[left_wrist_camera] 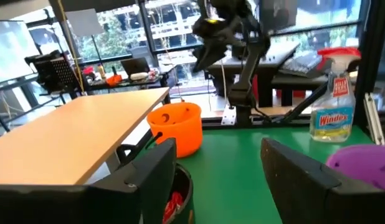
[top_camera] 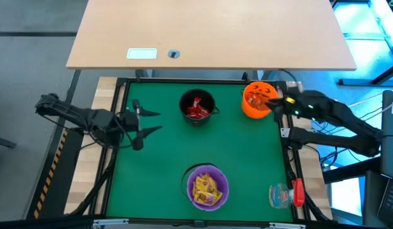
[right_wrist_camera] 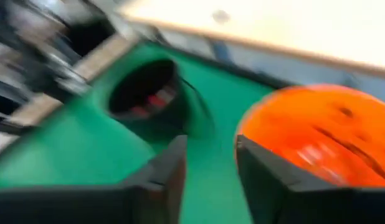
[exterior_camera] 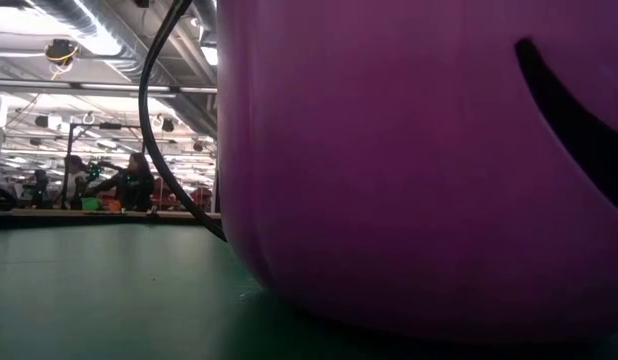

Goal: Sort candy
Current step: Return to Home Position

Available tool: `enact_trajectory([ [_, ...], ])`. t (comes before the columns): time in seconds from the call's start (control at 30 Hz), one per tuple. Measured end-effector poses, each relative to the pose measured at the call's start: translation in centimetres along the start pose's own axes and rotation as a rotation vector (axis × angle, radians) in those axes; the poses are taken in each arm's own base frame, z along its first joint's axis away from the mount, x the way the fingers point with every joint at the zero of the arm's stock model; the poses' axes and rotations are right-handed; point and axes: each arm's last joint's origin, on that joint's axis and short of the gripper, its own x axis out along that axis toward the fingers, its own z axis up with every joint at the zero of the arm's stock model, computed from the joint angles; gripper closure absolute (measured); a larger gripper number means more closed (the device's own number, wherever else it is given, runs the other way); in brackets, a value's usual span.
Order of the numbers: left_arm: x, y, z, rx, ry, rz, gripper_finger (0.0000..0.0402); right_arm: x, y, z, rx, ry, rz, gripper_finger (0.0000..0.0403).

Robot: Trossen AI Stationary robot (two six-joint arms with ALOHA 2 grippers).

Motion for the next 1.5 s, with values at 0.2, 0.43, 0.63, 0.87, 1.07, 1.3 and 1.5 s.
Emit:
enact_trajectory([
  [0.2, -1.9, 0.9, -2.6, -0.047, -0.03, -0.005, 0.0259, -0.4, -0.2, -2.8, -0.026, -0.245, 0.277, 0.0379],
  [0.43, -3.8, 1.4, -6.0, -0.133, -0.178, -0.129, 0.0393, 2.4, -0.4, -7.0, -0.185, -0.317, 0.448, 0.0388],
  [0.63, -4.8, 1.8, -7.7, -0.152, -0.227, -0.164, 0.04, 3.7, -0.4, -9.7, -0.288, -0.372, 0.556, 0.0398],
  [0.87, -5.8, 1.9, -8.8, -0.086, -0.314, -0.273, 0.0401, 3.6, -0.8, -11.1, -0.415, -0.45, 0.601, 0.0401],
  [1.07, -5.8, 1.5, -11.5, -0.11, -0.312, -0.293, 0.0401, 4.5, -0.6, -12.4, -0.523, -0.441, 0.622, 0.0402],
  [1.3, -5.4, 0.8, -13.4, -0.151, -0.312, -0.384, 0.0401, 6.8, -0.6, -15.1, -0.53, -0.445, 0.671, 0.0402],
  [1.5, -5.5, 0.9, -13.3, -0.153, -0.323, -0.38, 0.0401, 6.8, -0.4, -15.5, -0.507, -0.408, 0.784, 0.0402],
])
